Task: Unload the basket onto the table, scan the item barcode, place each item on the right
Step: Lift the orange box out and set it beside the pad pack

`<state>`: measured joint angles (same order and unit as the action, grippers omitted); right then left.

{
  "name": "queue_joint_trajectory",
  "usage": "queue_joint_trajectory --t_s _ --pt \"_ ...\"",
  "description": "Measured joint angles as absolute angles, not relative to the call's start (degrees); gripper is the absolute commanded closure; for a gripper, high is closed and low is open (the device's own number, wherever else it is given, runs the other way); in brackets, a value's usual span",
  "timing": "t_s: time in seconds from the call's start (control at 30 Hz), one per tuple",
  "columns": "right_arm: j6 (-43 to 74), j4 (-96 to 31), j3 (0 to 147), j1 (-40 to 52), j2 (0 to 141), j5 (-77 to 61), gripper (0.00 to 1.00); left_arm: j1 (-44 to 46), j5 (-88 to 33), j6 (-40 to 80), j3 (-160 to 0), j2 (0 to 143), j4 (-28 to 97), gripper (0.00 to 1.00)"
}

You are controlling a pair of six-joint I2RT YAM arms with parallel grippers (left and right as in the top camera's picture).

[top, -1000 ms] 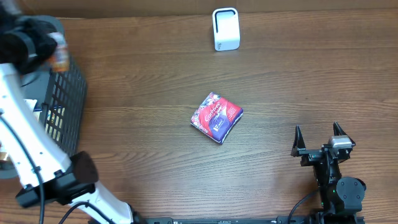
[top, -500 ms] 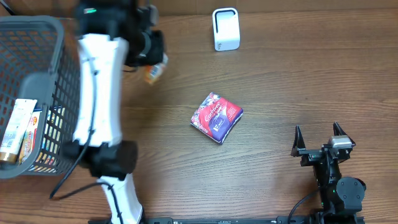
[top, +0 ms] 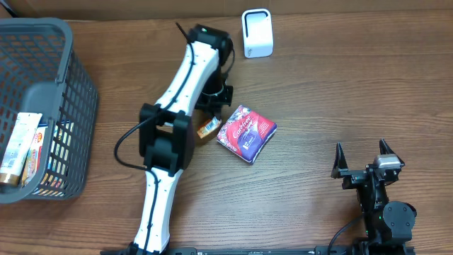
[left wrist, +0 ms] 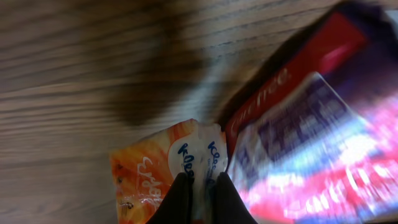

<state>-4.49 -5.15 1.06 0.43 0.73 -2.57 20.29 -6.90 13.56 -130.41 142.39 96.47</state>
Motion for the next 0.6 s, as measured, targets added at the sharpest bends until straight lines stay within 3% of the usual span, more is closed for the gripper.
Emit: queue_joint_trajectory --t_s 0.6 --pt "-4.5 -5.1 1.1 0.4 0.7 -2.5 0.00 27.2 -22.7 14.9 -130.4 145.2 92.2 0.96"
